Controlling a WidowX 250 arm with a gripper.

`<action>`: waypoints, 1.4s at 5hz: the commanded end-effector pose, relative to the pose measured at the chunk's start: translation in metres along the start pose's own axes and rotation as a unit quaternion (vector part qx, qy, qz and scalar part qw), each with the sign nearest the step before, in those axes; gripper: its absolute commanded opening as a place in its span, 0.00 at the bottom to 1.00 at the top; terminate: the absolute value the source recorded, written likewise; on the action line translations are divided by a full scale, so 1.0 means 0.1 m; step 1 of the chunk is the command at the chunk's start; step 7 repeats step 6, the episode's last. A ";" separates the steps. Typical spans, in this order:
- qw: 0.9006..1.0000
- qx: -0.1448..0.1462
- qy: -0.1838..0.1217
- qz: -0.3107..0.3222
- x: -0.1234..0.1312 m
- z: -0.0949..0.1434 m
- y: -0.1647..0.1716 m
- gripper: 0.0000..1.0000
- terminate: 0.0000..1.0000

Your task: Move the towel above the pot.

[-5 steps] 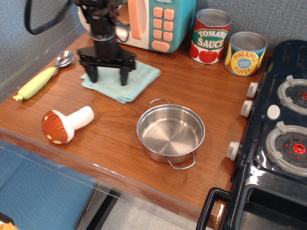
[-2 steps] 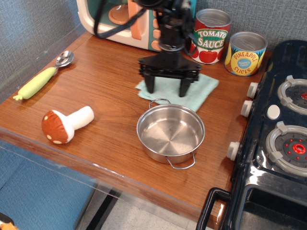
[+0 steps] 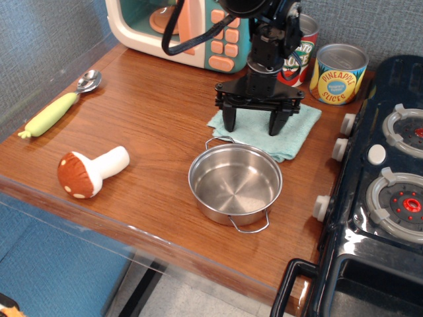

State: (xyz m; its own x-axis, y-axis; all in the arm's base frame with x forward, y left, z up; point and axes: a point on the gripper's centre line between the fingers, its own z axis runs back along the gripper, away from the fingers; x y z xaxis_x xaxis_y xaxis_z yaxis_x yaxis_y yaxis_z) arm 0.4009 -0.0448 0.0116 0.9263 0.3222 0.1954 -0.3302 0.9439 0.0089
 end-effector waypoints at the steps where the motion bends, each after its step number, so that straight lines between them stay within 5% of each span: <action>1: 0.998 -0.043 -0.032 -0.020 0.08 0.49 -0.17 1.00 0.00; 3: 0.994 -0.064 -0.065 -0.055 0.19 1.06 -0.12 1.00 0.00; 5: 0.994 -0.045 -0.050 -0.083 0.14 1.12 -0.02 1.00 0.00; 6: 0.994 -0.045 -0.050 -0.083 0.14 1.12 -0.02 1.00 1.00; 7: 0.994 -0.045 -0.050 -0.083 0.14 1.12 -0.02 1.00 1.00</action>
